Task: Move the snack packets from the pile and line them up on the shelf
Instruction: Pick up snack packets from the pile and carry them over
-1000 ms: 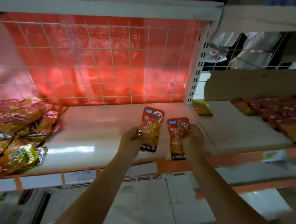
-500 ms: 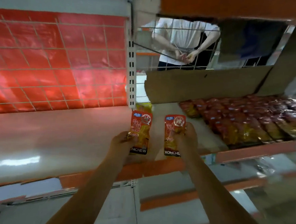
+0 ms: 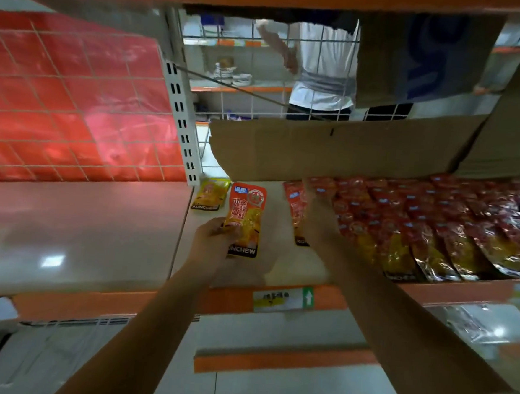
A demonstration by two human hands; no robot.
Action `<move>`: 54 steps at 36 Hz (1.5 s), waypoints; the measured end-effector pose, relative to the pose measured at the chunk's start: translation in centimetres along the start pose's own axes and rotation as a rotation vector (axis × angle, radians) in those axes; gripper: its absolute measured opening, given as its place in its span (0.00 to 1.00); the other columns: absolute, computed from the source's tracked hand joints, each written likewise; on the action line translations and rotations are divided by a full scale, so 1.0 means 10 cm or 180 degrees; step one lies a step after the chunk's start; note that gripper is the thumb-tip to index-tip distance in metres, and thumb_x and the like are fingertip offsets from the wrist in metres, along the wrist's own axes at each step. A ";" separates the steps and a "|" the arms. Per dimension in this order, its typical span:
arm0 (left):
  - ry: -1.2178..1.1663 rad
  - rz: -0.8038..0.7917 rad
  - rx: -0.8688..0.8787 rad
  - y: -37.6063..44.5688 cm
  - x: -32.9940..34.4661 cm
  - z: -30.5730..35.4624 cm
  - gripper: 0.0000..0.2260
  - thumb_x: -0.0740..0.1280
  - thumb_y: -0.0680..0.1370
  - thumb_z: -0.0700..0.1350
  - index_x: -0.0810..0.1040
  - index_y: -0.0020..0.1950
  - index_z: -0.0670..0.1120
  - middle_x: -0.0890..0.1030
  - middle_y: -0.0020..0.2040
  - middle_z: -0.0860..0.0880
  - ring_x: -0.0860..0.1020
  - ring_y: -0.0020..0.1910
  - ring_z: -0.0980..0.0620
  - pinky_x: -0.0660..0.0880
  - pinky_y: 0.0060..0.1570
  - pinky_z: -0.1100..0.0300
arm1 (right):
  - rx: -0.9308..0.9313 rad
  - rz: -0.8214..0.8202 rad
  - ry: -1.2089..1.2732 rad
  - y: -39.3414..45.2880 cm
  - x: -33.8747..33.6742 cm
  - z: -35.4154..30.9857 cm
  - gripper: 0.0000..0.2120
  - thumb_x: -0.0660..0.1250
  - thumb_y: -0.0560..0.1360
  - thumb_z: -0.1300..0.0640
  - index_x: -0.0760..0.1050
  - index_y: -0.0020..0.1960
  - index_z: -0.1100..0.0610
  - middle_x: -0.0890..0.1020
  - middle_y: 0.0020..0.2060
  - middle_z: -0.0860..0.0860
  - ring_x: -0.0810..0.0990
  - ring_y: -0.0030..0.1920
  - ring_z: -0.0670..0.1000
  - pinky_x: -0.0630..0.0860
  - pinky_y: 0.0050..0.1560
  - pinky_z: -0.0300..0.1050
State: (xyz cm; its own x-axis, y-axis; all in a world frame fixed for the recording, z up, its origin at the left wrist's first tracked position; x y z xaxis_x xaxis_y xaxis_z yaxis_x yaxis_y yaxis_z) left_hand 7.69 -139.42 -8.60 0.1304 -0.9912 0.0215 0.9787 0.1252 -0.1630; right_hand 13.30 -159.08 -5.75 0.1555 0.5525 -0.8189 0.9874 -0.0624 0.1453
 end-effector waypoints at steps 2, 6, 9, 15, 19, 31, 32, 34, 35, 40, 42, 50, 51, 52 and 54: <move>0.0044 0.0054 0.0015 0.03 0.00 0.00 0.07 0.66 0.76 0.36 0.78 0.53 0.40 0.82 0.47 0.42 0.81 0.47 0.41 0.78 0.51 0.45 | 0.0080 -0.0176 -0.0581 0.10 0.04 0.03 0.29 0.57 0.75 0.68 0.59 0.74 0.56 0.63 0.69 0.63 0.66 0.67 0.62 0.67 0.66 0.51; -0.0072 0.0141 -0.0023 0.08 0.03 -0.01 0.07 0.64 0.76 0.34 0.78 0.52 0.39 0.82 0.45 0.43 0.81 0.42 0.45 0.79 0.46 0.50 | 0.0106 -0.0198 -0.1800 0.24 0.02 0.02 0.25 0.65 0.74 0.55 0.65 0.70 0.54 0.66 0.68 0.58 0.59 0.70 0.61 0.59 0.68 0.53; -0.0146 0.0142 -0.0033 0.12 0.07 -0.01 0.06 0.65 0.76 0.33 0.77 0.52 0.39 0.81 0.43 0.45 0.81 0.40 0.48 0.78 0.41 0.55 | 0.0203 -0.0496 -0.2166 0.28 0.08 0.08 0.24 0.66 0.73 0.52 0.68 0.67 0.53 0.63 0.69 0.57 0.55 0.70 0.62 0.57 0.68 0.55; -0.0132 0.0105 -0.0082 0.19 0.18 -0.02 0.05 0.65 0.76 0.34 0.77 0.48 0.41 0.81 0.41 0.45 0.80 0.38 0.49 0.78 0.38 0.56 | 0.0094 -0.0826 -0.2081 0.41 0.18 0.11 0.18 0.63 0.74 0.53 0.71 0.63 0.53 0.71 0.64 0.55 0.62 0.68 0.59 0.58 0.69 0.58; -0.0060 0.0134 -0.0117 0.23 0.19 -0.06 0.06 0.66 0.76 0.35 0.77 0.53 0.40 0.80 0.43 0.44 0.80 0.40 0.47 0.78 0.41 0.54 | -0.0084 -0.0857 -0.1914 0.49 0.20 0.09 0.21 0.64 0.73 0.51 0.69 0.66 0.52 0.72 0.63 0.54 0.61 0.68 0.59 0.54 0.71 0.61; -0.0021 0.0144 -0.0119 0.34 0.33 -0.08 0.06 0.66 0.75 0.34 0.78 0.52 0.38 0.81 0.43 0.41 0.80 0.39 0.46 0.79 0.39 0.56 | -0.0023 -0.0946 -0.1980 0.57 0.22 0.12 0.17 0.61 0.75 0.53 0.72 0.63 0.53 0.69 0.65 0.53 0.59 0.68 0.59 0.57 0.69 0.59; -0.0002 0.0155 -0.0143 0.35 0.35 -0.08 0.06 0.66 0.75 0.35 0.78 0.52 0.38 0.81 0.45 0.40 0.80 0.40 0.45 0.79 0.42 0.54 | -0.0028 -0.0906 -0.1942 0.56 0.22 0.13 0.16 0.60 0.75 0.53 0.72 0.63 0.53 0.68 0.65 0.53 0.59 0.68 0.59 0.56 0.69 0.59; 0.0010 0.0134 -0.0182 0.36 0.41 -0.08 0.06 0.66 0.75 0.35 0.78 0.52 0.39 0.81 0.45 0.40 0.80 0.41 0.45 0.79 0.43 0.53 | -0.0096 -0.0831 -0.1867 0.53 0.21 0.15 0.16 0.61 0.75 0.53 0.73 0.62 0.52 0.69 0.64 0.52 0.60 0.67 0.59 0.57 0.67 0.58; 0.0003 0.0099 -0.0180 0.37 0.45 -0.08 0.06 0.66 0.75 0.35 0.78 0.51 0.39 0.81 0.44 0.42 0.80 0.40 0.46 0.79 0.40 0.56 | -0.0156 -0.0779 -0.1831 0.51 0.20 0.15 0.15 0.62 0.75 0.53 0.73 0.61 0.52 0.70 0.64 0.51 0.60 0.67 0.58 0.57 0.66 0.57; 0.0185 -0.0018 -0.0155 0.39 0.69 -0.02 0.03 0.66 0.75 0.35 0.77 0.47 0.41 0.80 0.44 0.42 0.80 0.43 0.44 0.78 0.45 0.51 | -0.0334 -0.0430 -0.1353 0.37 -0.04 0.21 0.16 0.63 0.74 0.52 0.75 0.61 0.51 0.74 0.62 0.51 0.62 0.66 0.57 0.60 0.63 0.53; 0.0249 -0.0026 -0.0173 0.39 0.81 0.01 0.05 0.67 0.75 0.36 0.76 0.41 0.45 0.80 0.43 0.42 0.80 0.45 0.41 0.78 0.48 0.46 | -0.0323 -0.0332 -0.1181 0.31 -0.17 0.25 0.19 0.64 0.74 0.53 0.73 0.65 0.50 0.73 0.64 0.51 0.61 0.67 0.57 0.58 0.64 0.53; 0.1142 -0.0134 -0.0043 0.39 1.28 0.00 0.06 0.60 0.77 0.40 0.75 0.46 0.48 0.80 0.46 0.46 0.79 0.43 0.47 0.79 0.40 0.54 | -0.0269 0.0009 -0.0925 0.18 -0.47 0.41 0.19 0.63 0.72 0.62 0.75 0.62 0.53 0.71 0.67 0.51 0.56 0.71 0.56 0.55 0.67 0.52; 0.1450 -0.0207 0.0071 0.38 1.31 0.01 0.07 0.59 0.78 0.41 0.76 0.48 0.46 0.80 0.46 0.46 0.78 0.40 0.50 0.76 0.35 0.60 | -0.0282 0.0009 -0.0909 0.17 -0.49 0.42 0.19 0.62 0.72 0.62 0.75 0.63 0.53 0.71 0.67 0.50 0.55 0.72 0.56 0.54 0.68 0.52; 0.1763 -0.0226 0.0200 0.38 1.32 0.03 0.09 0.58 0.79 0.42 0.77 0.49 0.45 0.80 0.47 0.46 0.76 0.39 0.52 0.71 0.32 0.64 | -0.0285 -0.0003 -0.0902 0.16 -0.50 0.43 0.19 0.63 0.73 0.62 0.74 0.63 0.53 0.71 0.67 0.50 0.54 0.72 0.56 0.54 0.68 0.52; 0.2439 -0.0220 0.0415 0.38 1.32 0.08 0.10 0.57 0.79 0.42 0.77 0.50 0.43 0.80 0.48 0.45 0.77 0.44 0.49 0.71 0.38 0.62 | -0.0284 -0.0040 -0.0876 0.13 -0.50 0.45 0.21 0.63 0.73 0.62 0.73 0.65 0.52 0.70 0.67 0.50 0.54 0.72 0.55 0.53 0.68 0.52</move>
State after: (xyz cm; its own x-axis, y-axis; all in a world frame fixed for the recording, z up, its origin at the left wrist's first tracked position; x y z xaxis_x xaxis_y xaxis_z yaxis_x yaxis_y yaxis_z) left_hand 13.21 -152.04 -8.18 -0.0313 -0.7437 -0.6678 0.9975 0.0188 -0.0678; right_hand 13.97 -165.67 -3.96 0.1574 0.3056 -0.9390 0.9847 0.0231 0.1726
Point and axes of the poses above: each hand's wrist, its own y-axis towards the middle knuckle, its own x-axis out of the palm, z = x × y, the point moved 7 cm from there along y, towards the middle knuckle
